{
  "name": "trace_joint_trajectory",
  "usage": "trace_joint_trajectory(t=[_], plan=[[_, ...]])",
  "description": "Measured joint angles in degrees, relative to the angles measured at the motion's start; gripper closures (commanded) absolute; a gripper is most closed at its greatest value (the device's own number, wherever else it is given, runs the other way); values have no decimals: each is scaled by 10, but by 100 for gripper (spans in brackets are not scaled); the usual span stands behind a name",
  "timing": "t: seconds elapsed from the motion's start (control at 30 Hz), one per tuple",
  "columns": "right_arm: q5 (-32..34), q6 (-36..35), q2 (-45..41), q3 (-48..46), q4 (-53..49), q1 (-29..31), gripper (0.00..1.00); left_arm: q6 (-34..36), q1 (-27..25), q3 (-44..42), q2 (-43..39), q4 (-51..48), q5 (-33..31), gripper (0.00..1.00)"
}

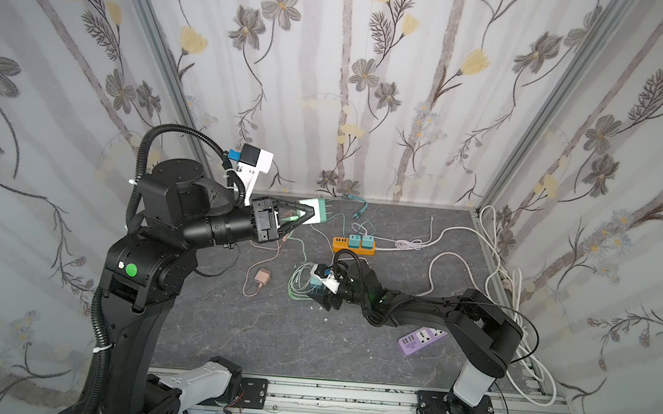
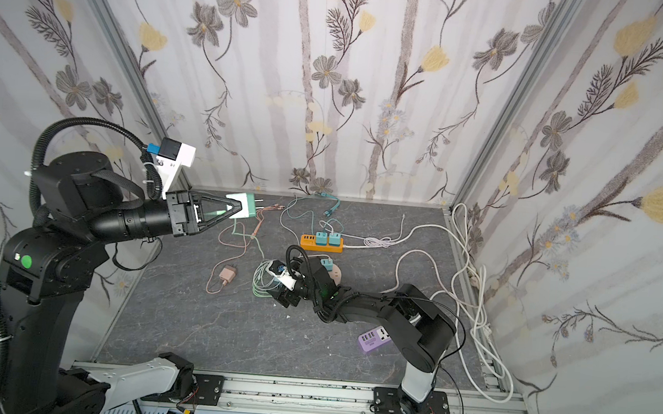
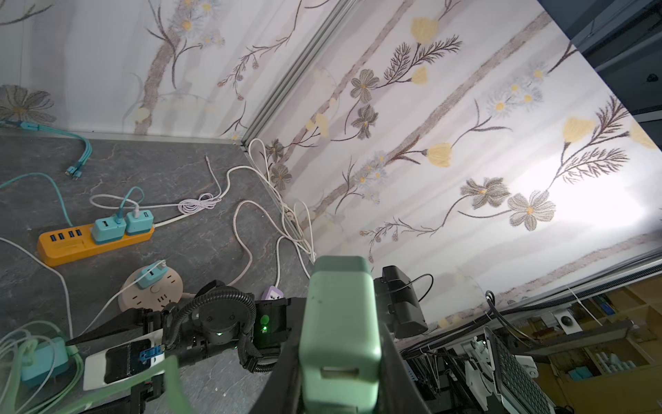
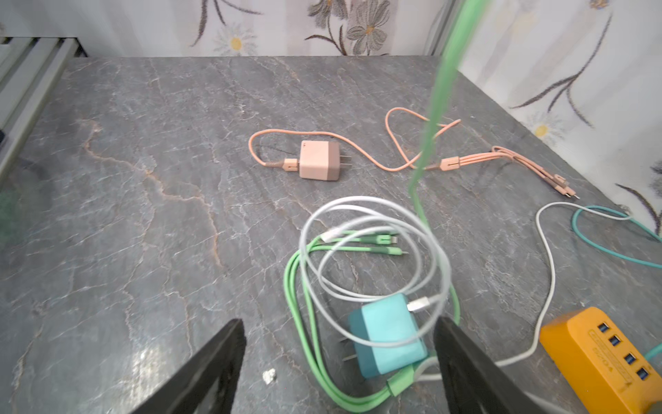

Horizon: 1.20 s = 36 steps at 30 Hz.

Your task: Insert the plug

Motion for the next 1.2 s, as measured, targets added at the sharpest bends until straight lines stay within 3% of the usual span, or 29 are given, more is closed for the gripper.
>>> trace_joint_trajectory(t=[0.2, 0.47, 0.7, 0.83, 1.03, 1.2], plan=[[25, 26, 7, 23, 46, 0, 17, 2, 0, 41, 16, -9, 17, 100], [15, 66, 73, 125, 84, -1, 18, 2, 4, 56, 24, -16, 26, 100], [-39, 82, 77, 83, 61, 0, 19, 15, 14, 74, 14, -18, 25, 100], [-14, 76, 70, 75, -18, 1, 29, 17, 16, 74, 18, -18, 25, 100], [-4, 52, 100, 115, -125, 2, 52, 17, 16, 65, 20, -16, 29, 100], [32, 47, 135, 177, -183, 9, 56, 17, 18, 65, 20, -16, 34, 100]])
